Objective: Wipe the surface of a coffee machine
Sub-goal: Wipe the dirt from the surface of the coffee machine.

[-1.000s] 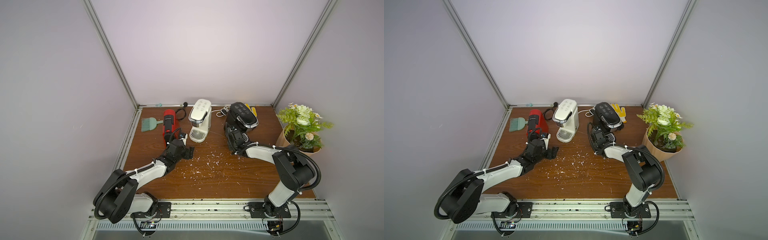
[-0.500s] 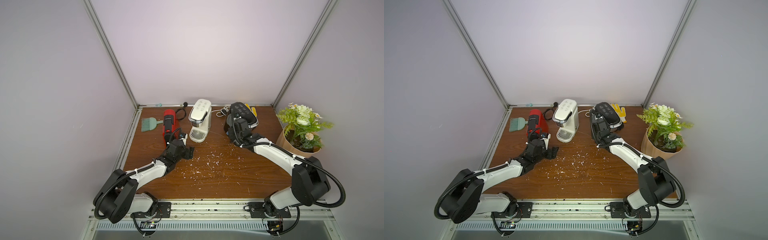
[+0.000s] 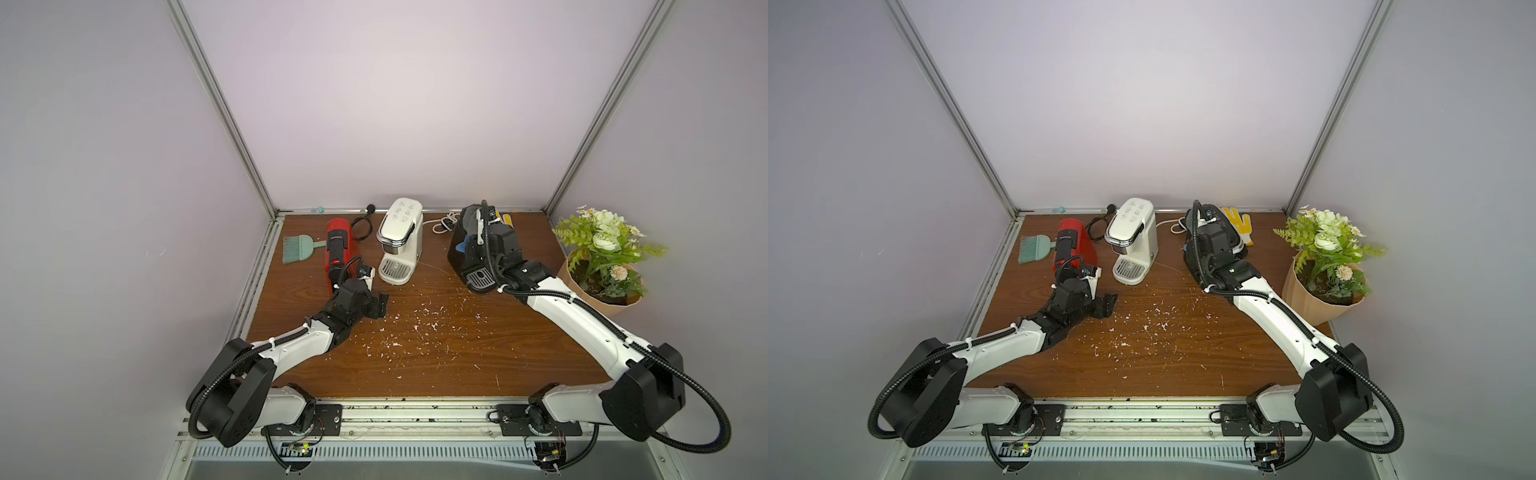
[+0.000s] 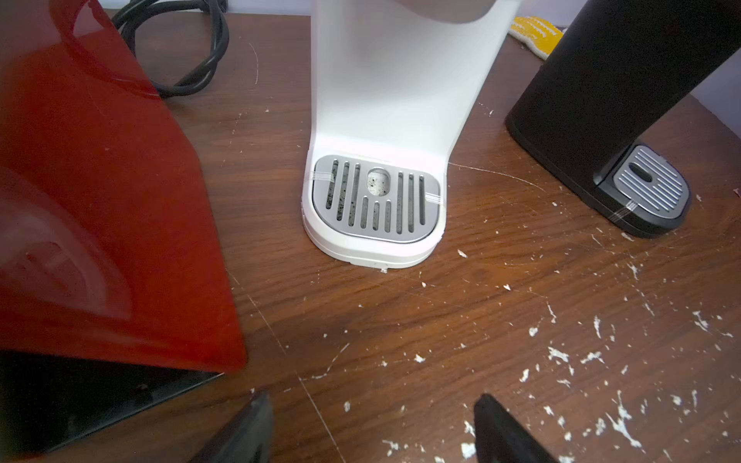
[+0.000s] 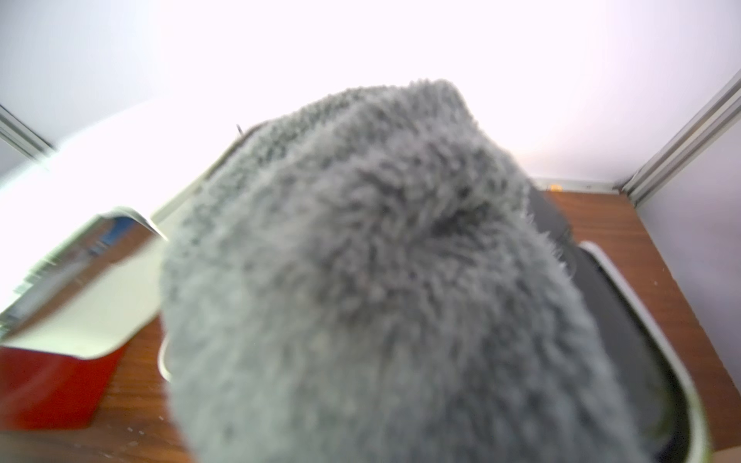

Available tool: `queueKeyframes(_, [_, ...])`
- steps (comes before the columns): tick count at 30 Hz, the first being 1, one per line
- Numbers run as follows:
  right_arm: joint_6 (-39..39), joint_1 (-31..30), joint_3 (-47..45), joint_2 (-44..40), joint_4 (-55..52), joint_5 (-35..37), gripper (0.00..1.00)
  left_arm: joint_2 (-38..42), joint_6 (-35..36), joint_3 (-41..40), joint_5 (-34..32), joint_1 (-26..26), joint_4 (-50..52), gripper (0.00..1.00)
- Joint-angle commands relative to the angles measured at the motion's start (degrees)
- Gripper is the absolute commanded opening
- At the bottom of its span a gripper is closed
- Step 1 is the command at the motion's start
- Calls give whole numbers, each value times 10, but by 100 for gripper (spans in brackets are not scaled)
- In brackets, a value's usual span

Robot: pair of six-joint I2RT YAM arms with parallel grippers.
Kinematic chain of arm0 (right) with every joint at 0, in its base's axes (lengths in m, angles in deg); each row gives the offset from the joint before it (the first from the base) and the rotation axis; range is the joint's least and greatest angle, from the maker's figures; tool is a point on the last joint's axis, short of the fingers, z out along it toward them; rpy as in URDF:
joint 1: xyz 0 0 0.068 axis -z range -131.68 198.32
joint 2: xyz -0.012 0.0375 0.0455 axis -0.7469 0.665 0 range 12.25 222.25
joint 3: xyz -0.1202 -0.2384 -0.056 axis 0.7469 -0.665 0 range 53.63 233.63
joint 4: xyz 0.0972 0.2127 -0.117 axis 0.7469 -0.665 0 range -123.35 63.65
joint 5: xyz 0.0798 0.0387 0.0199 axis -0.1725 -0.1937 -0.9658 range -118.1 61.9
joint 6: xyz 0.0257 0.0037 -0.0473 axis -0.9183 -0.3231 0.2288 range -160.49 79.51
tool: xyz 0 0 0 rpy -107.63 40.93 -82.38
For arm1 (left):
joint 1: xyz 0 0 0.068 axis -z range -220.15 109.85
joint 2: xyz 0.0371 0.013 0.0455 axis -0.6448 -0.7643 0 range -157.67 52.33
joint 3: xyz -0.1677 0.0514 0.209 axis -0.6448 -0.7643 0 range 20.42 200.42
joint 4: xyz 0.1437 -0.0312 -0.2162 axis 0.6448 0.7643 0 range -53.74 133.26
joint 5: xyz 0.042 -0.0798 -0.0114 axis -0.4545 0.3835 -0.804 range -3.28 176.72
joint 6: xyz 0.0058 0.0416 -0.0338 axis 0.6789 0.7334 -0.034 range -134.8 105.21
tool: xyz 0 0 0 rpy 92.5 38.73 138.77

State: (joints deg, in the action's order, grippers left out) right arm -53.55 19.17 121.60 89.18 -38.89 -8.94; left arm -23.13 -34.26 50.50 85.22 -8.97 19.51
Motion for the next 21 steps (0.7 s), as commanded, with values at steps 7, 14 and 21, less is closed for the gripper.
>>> queueKeyframes(7, [0, 6, 96, -28, -36, 8, 19, 14, -10, 8, 15, 6, -7, 80])
queueKeyframes(14, [-3, 33, 106, -69, -72, 30, 18, 14, -12, 4, 16, 7, -13, 80])
queueKeyframes(21, [-20, 101, 128, -69, -103, -18, 18, 12, -7, 2, -1, 7, -14, 80])
